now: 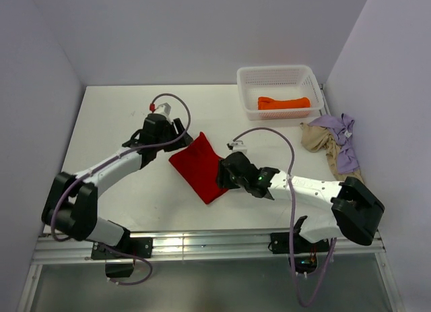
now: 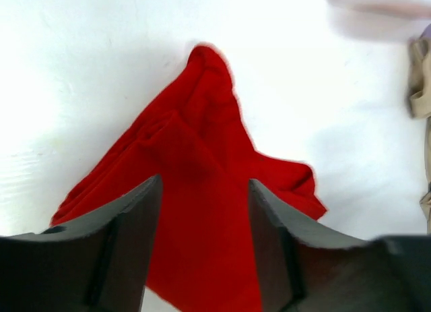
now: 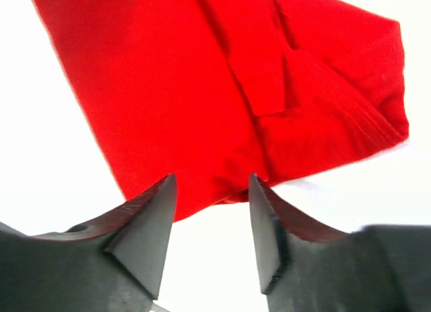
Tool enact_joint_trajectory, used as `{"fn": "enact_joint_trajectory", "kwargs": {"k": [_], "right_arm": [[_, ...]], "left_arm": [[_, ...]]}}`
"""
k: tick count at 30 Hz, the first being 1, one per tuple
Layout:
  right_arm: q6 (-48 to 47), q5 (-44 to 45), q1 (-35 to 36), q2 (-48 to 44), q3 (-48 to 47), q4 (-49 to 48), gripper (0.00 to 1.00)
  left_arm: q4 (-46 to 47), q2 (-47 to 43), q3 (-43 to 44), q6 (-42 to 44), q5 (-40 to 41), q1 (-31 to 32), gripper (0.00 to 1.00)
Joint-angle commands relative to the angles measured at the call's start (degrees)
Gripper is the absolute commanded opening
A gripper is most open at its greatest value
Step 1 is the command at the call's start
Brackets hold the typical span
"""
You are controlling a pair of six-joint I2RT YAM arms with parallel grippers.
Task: Roll the t-shirts
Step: Roll the tshirt
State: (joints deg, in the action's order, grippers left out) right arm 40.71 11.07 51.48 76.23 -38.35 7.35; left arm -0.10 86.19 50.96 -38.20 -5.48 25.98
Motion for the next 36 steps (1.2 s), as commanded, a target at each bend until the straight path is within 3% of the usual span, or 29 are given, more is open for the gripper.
{"fn": "enact_joint_trajectory", "kwargs": {"k": [1,5,8,12,19,27,36], "right_arm": [[-6.9,3.2,2.2,-2.2,-4.7,2.7,0.59],[-14.1,4.6,4.8,-0.6,-8.8,3.7,0.64],[-17.6,6.1,6.9,1.6,-12.0,4.2,0.66],[-21.4,9.1,9.4,5.5,-16.6,5.6,0.73],[-22.1,11.3,12.1,10.3,-20.9,6.5,0.74],[-22.7,10.6,12.9,11.4,-20.7,4.2,0.75],[-23.3,11.3,13.9,11.8,-20.9,3.7,0.75]], "left_arm": [[-8.7,-7.8,2.9,-0.7,5.2,-0.1,0.66],[-12.5,-11.7,0.8,-4.0,5.2,-2.7,0.85],[-11.5,-14.5,-3.6,-6.2,0.8,-6.1,0.89],[-9.2,-16.6,-10.2,-8.2,-3.3,-8.7,0.89],[2.4,-16.7,-20.1,-11.5,-11.6,-11.8,0.88],[11.5,-9.4,-21.6,-14.5,-14.5,-13.5,0.87],[18.5,0.5,-20.4,-17.4,-13.9,-13.9,0.79]]}}
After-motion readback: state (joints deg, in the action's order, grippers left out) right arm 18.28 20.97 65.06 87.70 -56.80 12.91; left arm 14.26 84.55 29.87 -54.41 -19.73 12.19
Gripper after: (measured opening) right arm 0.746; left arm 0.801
